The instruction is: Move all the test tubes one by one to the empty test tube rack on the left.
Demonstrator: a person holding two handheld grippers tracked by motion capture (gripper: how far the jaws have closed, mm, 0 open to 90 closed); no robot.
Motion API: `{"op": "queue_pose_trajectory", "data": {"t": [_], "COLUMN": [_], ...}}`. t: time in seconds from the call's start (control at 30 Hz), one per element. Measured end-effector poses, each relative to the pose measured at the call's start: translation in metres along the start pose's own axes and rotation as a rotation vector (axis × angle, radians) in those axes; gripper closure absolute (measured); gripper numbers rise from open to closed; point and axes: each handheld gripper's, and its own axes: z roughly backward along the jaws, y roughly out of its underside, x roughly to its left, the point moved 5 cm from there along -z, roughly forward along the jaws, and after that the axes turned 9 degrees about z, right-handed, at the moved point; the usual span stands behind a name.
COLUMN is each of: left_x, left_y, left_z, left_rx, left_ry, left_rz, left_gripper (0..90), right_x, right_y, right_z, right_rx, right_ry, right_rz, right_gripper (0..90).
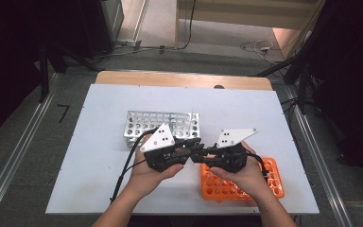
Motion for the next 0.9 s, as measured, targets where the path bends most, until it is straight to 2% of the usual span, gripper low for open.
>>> {"op": "queue_pose_trajectory", "data": {"t": [0.27,0.4,0.47,0.63,0.9], "left_x": [0.002,0.003,0.005,0.011,0.025], "left_y": [-0.001,-0.002,-0.003,-0.008,-0.012], "left_z": [-0.001,-0.002,-0.002,0.0,0.0], "left_rx": [-0.005,-0.004,-0.009,-0.026,-0.034], "left_ry": [-0.005,-0.01,-0.016,-0.033,-0.065], "left_rz": [0.019,0.018,0.022,0.039,0.05], "left_gripper": [75.8,75.9,75.9,75.9,76.0], "right_x": [-0.001,-0.001,-0.001,-0.004,-0.01], "right_y": [0.0,-0.002,-0.002,-0.003,-0.003], "right_z": [0.0,0.001,0.002,0.008,0.025], "right_rx": [-0.007,-0.02,-0.026,-0.052,-0.103], "right_ry": [0.016,0.024,0.033,0.05,0.1], "right_rz": [0.007,-0.002,-0.011,-0.033,-0.067], "right_gripper": [71.4,58.5,47.0,26.1,1.6]}}
